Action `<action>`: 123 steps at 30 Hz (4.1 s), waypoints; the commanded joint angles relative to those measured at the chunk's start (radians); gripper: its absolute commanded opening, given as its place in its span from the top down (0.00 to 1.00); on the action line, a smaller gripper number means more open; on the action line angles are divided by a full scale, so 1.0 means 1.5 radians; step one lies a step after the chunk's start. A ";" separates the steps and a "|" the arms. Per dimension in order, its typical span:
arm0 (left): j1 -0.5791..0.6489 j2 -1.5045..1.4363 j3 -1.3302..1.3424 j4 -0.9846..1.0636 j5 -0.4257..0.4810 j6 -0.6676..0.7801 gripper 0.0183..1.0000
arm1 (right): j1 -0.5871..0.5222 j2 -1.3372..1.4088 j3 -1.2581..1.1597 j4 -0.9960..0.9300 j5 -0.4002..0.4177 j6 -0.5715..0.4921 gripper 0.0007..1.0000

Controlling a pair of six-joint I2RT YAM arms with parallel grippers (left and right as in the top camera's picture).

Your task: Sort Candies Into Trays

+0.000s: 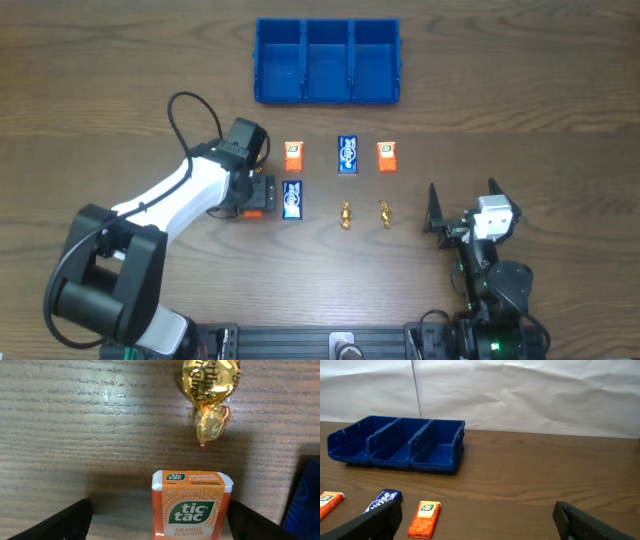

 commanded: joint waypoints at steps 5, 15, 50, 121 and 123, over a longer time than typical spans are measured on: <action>-0.022 0.015 0.012 0.003 -0.014 -0.026 0.31 | -0.004 -0.004 -0.003 -0.002 -0.001 -0.003 0.00; -0.026 0.015 0.012 0.014 -0.009 -0.031 0.65 | -0.004 -0.004 -0.003 -0.002 0.000 -0.003 0.00; 0.025 0.487 1.123 -0.386 -0.079 0.000 0.15 | -0.004 -0.004 -0.003 -0.002 0.000 -0.003 0.00; 0.027 0.455 1.004 -0.326 -0.068 0.035 0.42 | -0.004 -0.004 -0.003 -0.002 -0.001 -0.003 0.00; 0.027 0.455 1.004 -0.322 -0.068 0.034 0.14 | -0.004 -0.004 -0.003 -0.002 -0.001 -0.003 0.00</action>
